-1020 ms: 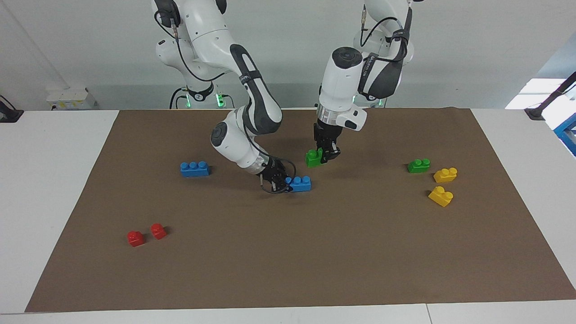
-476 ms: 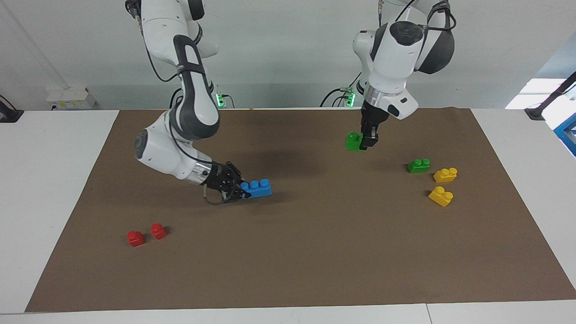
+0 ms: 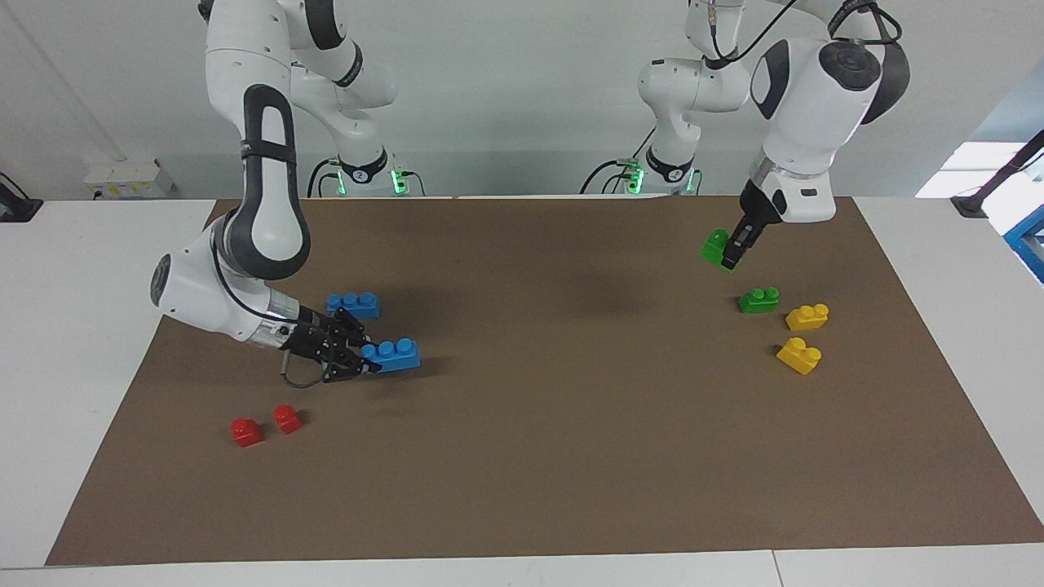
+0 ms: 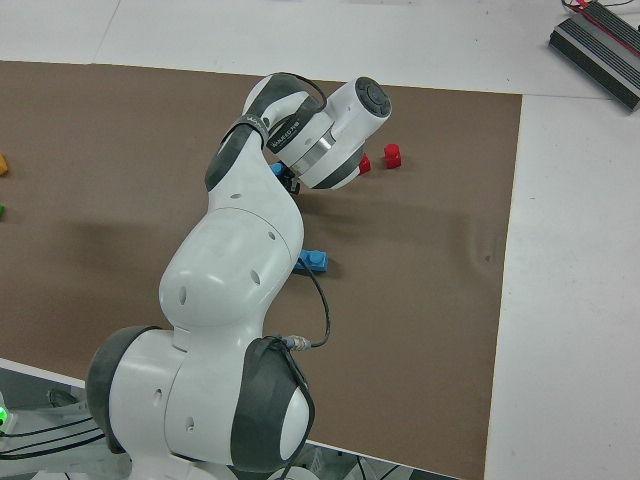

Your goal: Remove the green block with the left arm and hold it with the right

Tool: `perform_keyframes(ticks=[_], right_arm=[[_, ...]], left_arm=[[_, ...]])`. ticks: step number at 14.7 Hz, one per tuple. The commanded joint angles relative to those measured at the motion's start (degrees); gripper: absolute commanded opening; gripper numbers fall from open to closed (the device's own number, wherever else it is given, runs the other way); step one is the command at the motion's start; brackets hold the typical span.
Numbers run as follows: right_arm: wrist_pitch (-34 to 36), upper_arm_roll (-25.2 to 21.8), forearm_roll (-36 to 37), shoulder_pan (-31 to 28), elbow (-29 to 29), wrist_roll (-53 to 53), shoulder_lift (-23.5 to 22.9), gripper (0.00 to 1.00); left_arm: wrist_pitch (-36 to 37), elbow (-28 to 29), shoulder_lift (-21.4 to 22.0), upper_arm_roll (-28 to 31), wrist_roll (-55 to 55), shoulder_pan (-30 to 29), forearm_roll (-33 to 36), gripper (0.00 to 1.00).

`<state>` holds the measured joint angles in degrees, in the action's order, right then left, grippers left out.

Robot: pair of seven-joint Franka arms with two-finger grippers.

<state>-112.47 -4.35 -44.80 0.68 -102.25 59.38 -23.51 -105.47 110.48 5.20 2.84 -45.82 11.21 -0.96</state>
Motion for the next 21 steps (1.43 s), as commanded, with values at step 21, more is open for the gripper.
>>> perform_keyframes(ticks=[21], right_arm=[[-1.5,0.8,3.8,-7.1,-3.7,-8.5,-1.6,0.00]], left_arm=[[-31.8,12.7,-10.0,-0.6,-0.5,-7.4,-0.9,0.00]])
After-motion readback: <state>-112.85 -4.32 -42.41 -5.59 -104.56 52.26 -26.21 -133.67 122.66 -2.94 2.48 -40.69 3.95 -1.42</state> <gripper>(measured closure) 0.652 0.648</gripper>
